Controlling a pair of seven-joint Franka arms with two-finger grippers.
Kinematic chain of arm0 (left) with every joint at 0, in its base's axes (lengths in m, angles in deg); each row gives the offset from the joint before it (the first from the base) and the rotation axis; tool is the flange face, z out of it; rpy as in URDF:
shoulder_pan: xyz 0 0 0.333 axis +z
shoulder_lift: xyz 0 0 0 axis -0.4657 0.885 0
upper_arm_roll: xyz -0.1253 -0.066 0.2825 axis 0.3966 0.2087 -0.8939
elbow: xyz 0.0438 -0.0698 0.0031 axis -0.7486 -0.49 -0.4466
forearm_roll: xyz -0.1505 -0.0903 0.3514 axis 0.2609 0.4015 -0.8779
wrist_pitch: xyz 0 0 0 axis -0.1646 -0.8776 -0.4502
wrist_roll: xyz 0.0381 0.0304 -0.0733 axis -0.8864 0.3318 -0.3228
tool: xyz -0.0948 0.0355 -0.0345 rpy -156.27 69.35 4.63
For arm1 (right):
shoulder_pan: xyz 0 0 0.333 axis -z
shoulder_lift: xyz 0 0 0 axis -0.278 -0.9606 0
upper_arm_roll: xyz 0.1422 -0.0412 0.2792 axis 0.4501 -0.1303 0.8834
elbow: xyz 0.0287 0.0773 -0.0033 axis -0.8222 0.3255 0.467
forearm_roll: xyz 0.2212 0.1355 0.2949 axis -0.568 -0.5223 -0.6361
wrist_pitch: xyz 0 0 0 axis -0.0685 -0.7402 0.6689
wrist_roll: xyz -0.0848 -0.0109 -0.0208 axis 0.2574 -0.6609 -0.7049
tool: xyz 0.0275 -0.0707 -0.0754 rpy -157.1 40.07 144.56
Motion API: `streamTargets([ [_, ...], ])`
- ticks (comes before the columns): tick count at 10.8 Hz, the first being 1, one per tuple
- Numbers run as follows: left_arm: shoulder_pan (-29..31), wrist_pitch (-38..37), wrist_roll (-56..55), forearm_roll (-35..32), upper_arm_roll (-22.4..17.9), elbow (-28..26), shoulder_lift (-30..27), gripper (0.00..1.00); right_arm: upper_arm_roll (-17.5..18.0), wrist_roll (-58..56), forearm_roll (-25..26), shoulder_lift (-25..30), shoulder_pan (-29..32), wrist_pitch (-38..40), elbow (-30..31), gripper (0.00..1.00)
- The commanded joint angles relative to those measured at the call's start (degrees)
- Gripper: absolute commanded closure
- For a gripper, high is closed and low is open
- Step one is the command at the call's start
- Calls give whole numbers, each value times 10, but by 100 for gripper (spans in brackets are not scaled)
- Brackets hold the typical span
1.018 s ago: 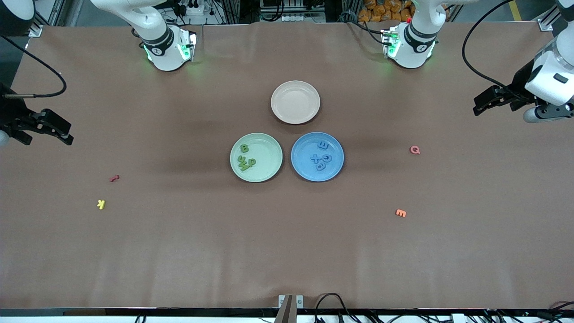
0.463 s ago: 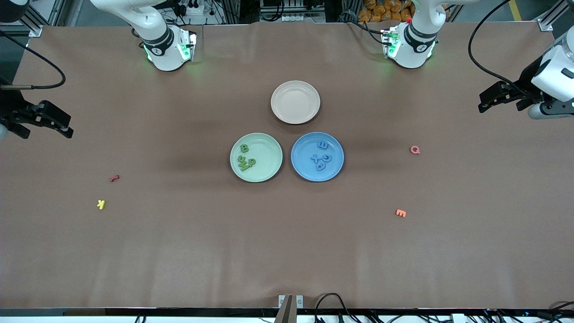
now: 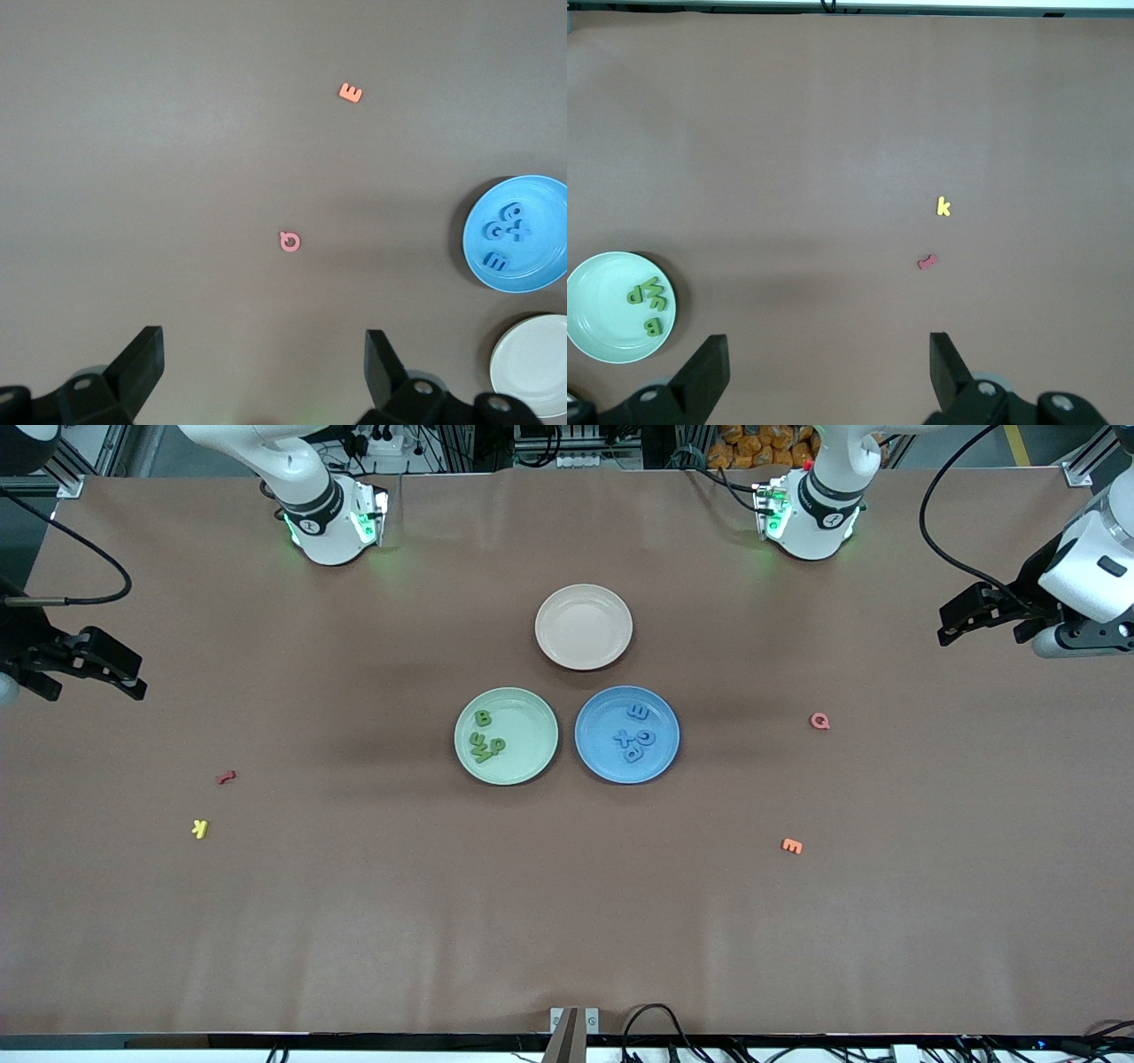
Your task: Sort letters by color into matching plates
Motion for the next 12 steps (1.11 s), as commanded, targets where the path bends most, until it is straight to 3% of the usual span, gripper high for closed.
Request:
streamTargets([
  [1, 6, -14, 6, 6, -1, 24, 8, 0, -2, 23, 1, -10, -2, 8, -17, 0],
  [4, 9, -14, 3, 10, -4, 37, 11, 0, 2, 23, 0, -10, 6, 9, -17, 0],
  [7, 11, -13, 4, 10, -8, 38, 14, 0, 37, 22, 1, -10, 37, 9, -17, 0],
  [12, 17, 9, 18, 5, -11, 43, 42, 0, 37, 23, 2, -11, 36, 7, -17, 0],
])
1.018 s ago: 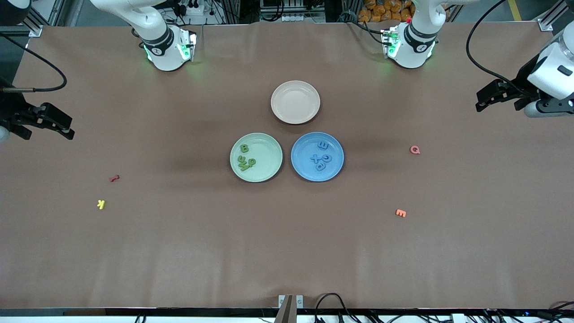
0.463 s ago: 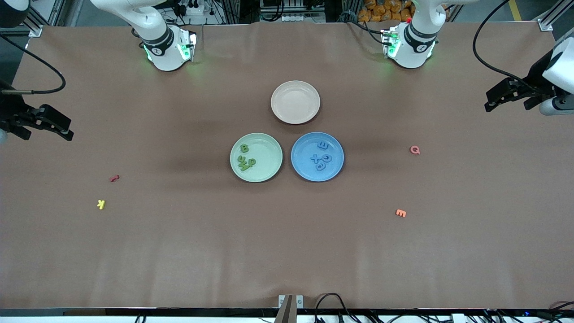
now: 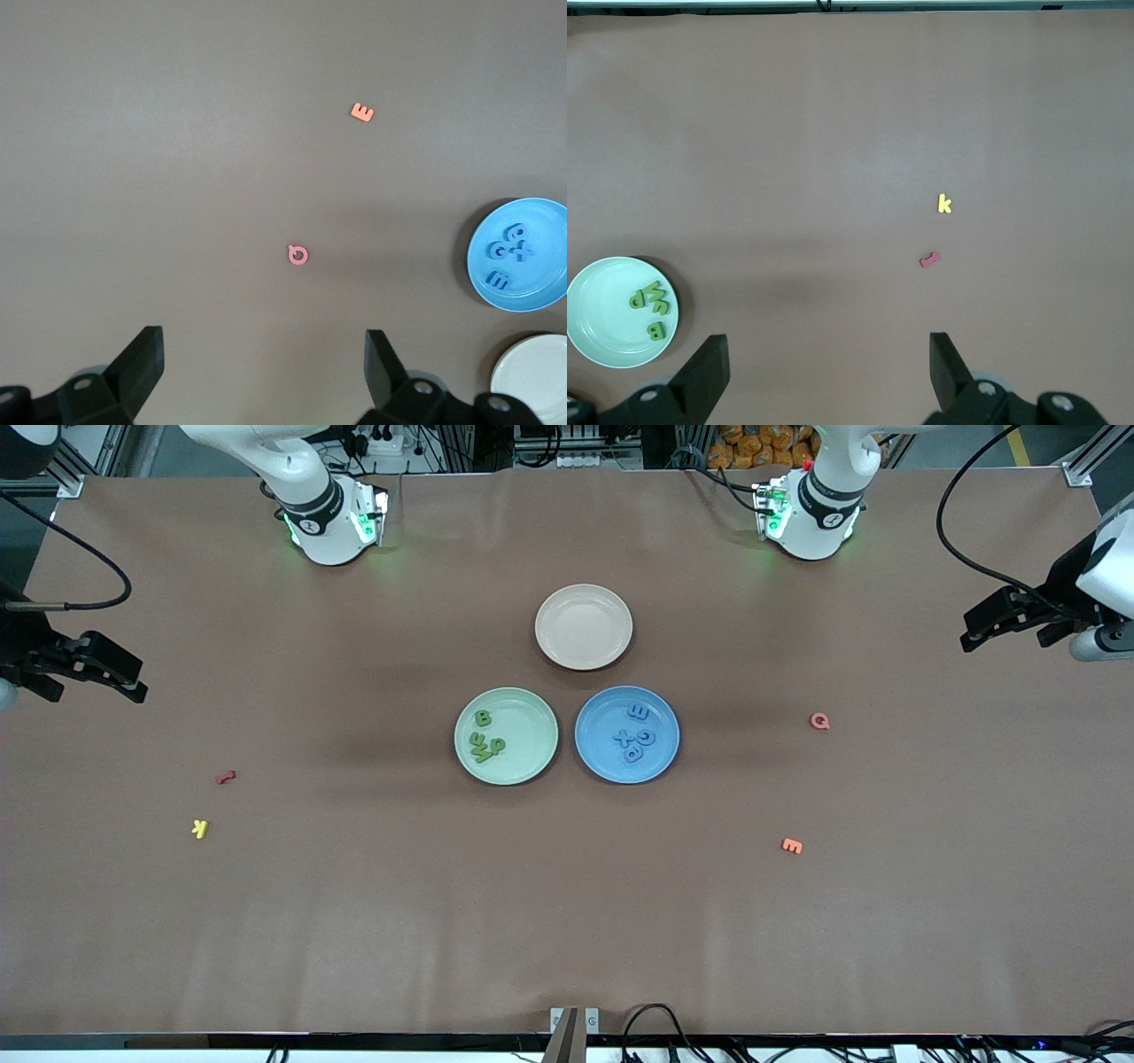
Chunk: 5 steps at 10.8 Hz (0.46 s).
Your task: Sort letters by color into matching plates
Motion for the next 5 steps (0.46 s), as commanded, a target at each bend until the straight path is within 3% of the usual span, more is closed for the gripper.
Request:
streamTargets([
  [1, 12, 9, 17, 7, -3, 21, 29, 0, 11, 4, 1, -9, 12, 7, -17, 0],
  [5, 24, 28, 17, 10, -4, 30, 24, 0, 12, 2, 4, 2, 10, -8, 13, 0],
])
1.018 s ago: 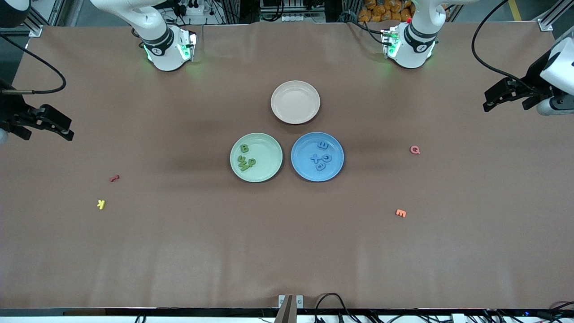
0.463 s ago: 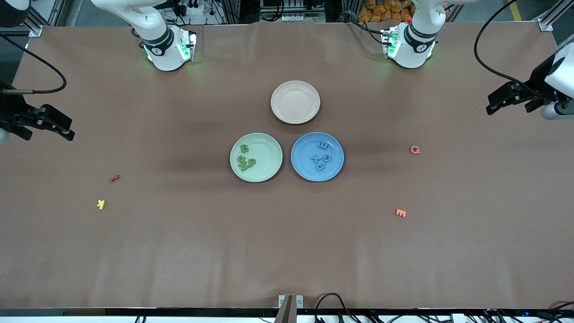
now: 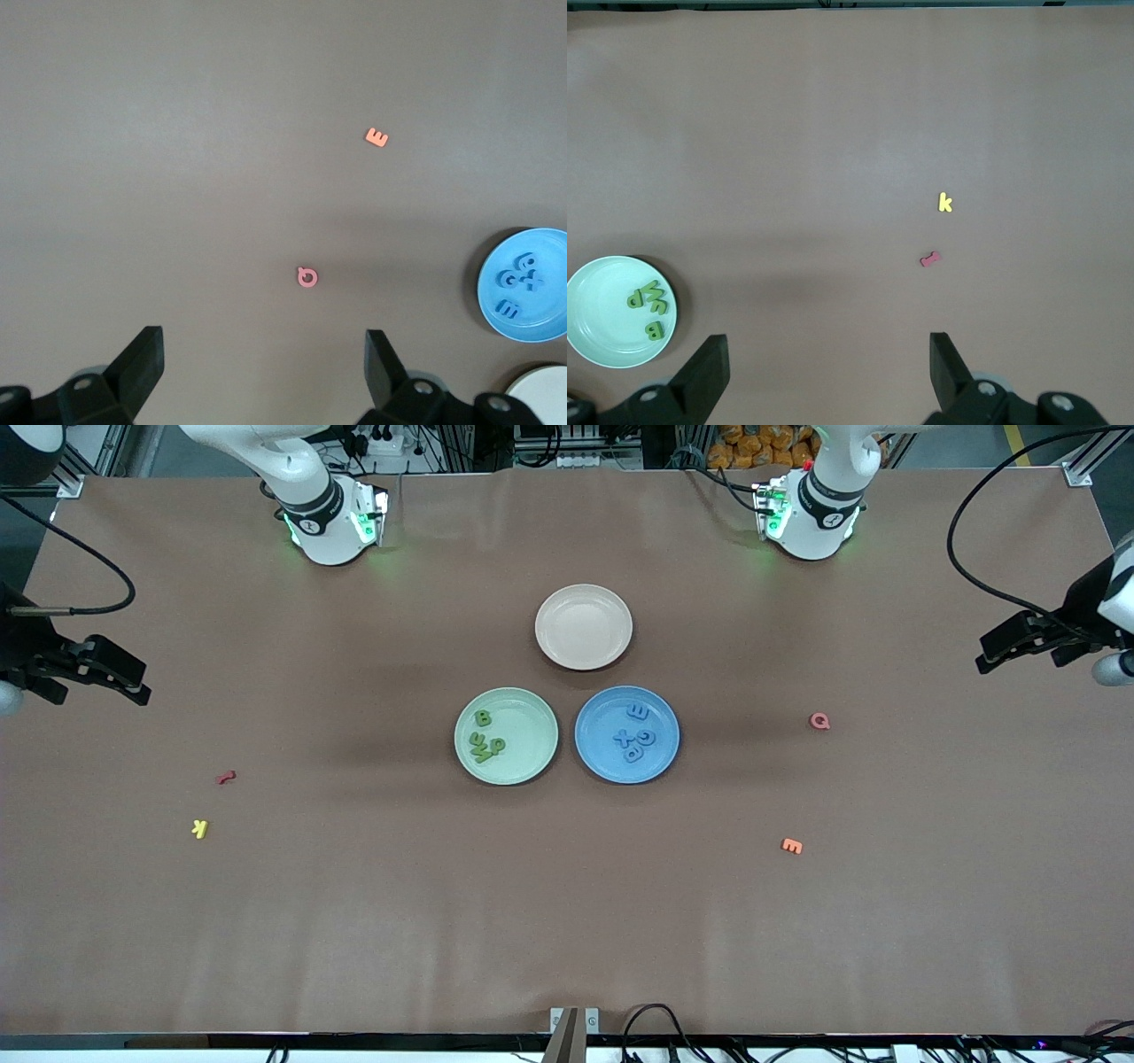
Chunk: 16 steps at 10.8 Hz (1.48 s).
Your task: Sort letters by color into matching plates
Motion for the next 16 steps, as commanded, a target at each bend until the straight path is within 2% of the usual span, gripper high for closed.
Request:
streamTargets([
  [1, 4, 0, 13, 10, -1, 23, 0, 0, 10, 3, 4, 8, 8, -6, 12, 0],
  [16, 15, 13, 11, -4, 1, 24, 3, 0, 11, 2, 4, 3, 7, -11, 13, 0],
])
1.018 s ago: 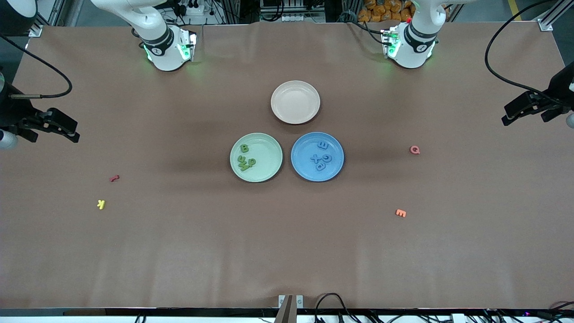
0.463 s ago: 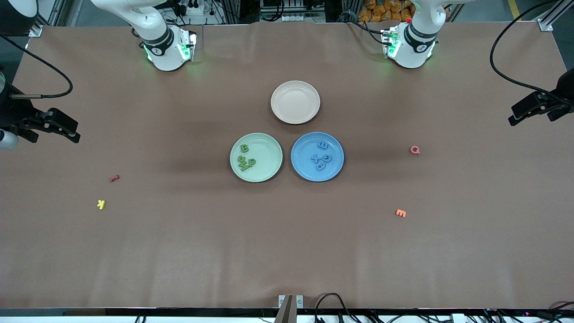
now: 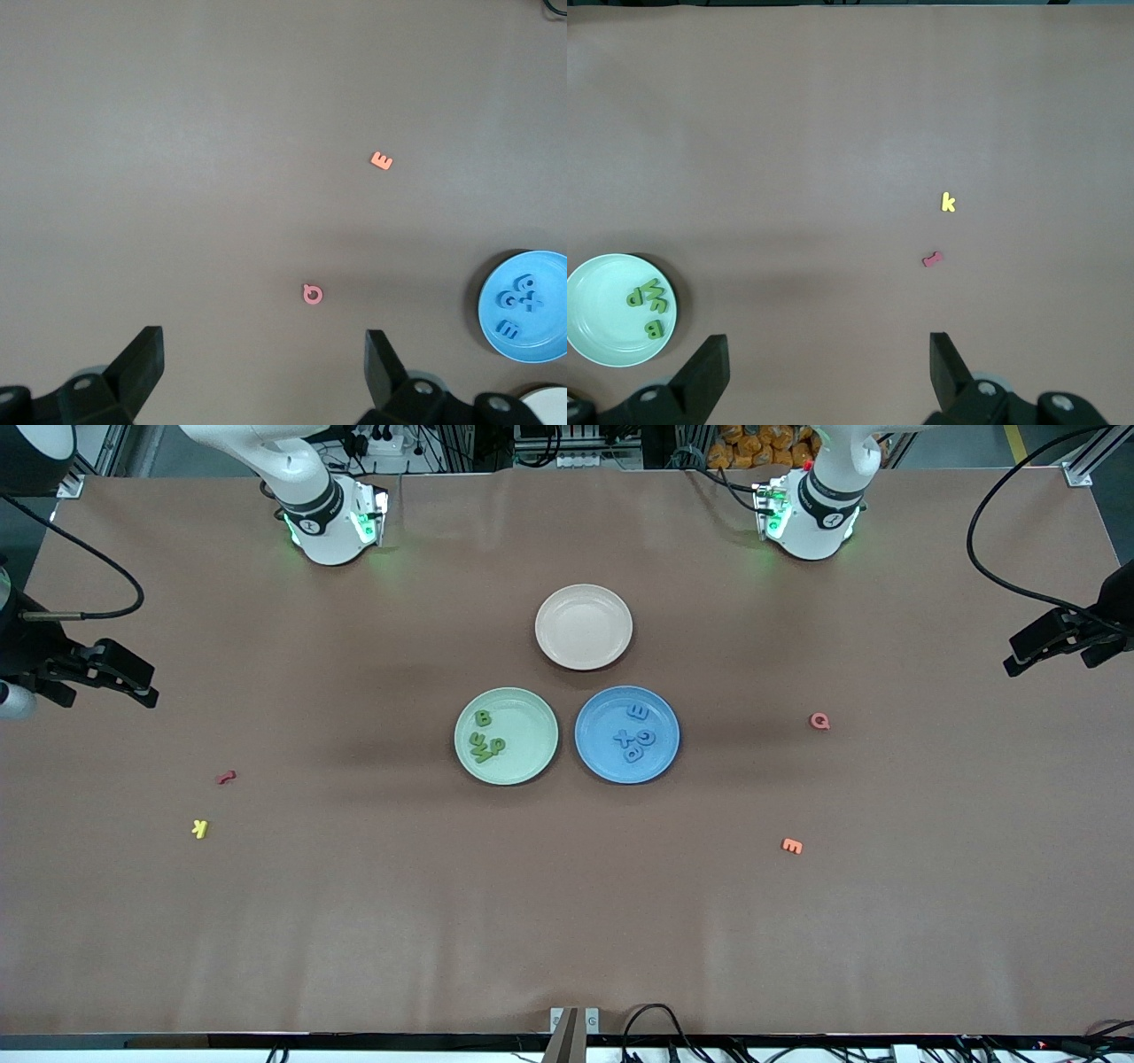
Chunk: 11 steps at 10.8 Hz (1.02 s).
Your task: Sort letters by color into matching plates
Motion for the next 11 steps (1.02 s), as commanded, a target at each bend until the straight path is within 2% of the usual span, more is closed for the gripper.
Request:
streamTargets([
  [1, -1, 3, 0, -2, 2, 5, 2, 0, 7, 2, 3, 4, 7, -6, 7, 0],
  [11, -1, 0, 0, -4, 23, 5, -11, 0, 7, 2, 3, 2, 4, -17, 9, 0],
])
